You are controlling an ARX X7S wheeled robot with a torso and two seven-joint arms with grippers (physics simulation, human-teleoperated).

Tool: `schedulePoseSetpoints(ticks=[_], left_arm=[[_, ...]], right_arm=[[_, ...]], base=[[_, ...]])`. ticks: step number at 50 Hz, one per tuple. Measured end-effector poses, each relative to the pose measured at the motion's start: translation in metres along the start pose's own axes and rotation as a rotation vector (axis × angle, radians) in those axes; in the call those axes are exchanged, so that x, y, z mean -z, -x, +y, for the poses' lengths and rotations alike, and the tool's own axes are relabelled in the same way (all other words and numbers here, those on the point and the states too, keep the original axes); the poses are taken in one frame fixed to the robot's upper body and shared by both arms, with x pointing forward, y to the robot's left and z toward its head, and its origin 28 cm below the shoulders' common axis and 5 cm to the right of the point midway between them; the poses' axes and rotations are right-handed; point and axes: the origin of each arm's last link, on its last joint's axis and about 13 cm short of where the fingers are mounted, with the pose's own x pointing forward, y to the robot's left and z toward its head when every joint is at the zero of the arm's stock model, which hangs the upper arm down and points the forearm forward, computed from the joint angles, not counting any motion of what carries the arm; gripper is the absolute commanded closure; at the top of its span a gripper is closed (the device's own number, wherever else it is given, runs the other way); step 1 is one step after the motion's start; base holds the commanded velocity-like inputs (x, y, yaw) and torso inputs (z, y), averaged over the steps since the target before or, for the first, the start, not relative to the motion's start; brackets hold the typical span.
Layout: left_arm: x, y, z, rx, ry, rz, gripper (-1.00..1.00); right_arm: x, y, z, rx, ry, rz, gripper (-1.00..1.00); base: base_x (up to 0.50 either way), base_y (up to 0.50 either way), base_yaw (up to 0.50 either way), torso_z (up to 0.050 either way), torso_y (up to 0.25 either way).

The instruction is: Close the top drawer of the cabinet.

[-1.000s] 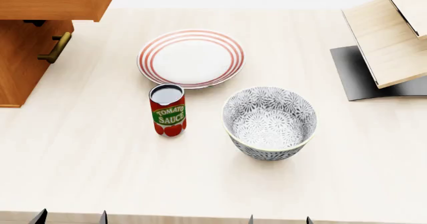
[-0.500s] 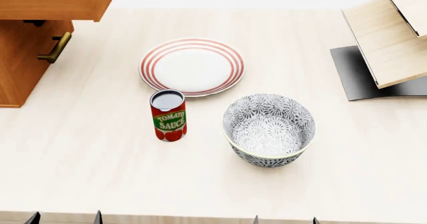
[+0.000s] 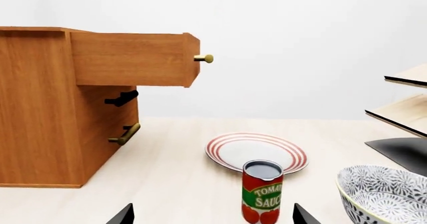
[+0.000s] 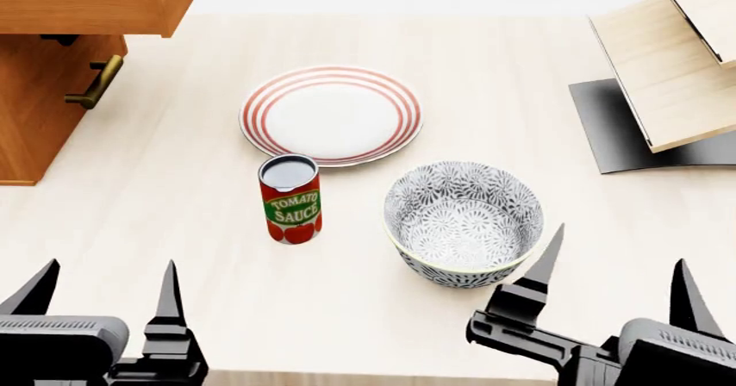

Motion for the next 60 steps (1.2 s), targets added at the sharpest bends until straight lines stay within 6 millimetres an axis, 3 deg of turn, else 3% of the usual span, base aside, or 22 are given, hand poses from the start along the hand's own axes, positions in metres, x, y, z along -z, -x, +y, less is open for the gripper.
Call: schedulePoseSetpoints(ticks=[10, 20, 41, 60], left_arm=[[-0.011, 0.001, -0.001, 0.024, -0.008, -0.014, -1.00], [-0.026, -0.008, -0.009, 0.070, -0.099, -0.036, -1.00], [-0.082, -0.079, -0.037, 0.104, -0.631, -0.130, -1.00], [-0.101, -0.113, -0.048, 0.103, -1.167, -0.179, -1.00]], right_arm=[[-0.019, -0.002, -0.012, 0.172, -0.053, -0.052, -1.00], [-0.029, -0.004, -0.013, 0.217, -0.071, -0.066, -1.00], [-0.038, -0.004, -0.013, 0.198, -0.084, -0.055, -1.00], [-0.040, -0.006, -0.013, 0.180, -0.084, -0.041, -1.00]], base=[[0.00, 0.00, 0.00, 0.000, 0.000], [0.00, 0.00, 0.00, 0.000, 0.000], [0.00, 0.00, 0.00, 0.000, 0.000], [0.00, 0.00, 0.00, 0.000, 0.000]])
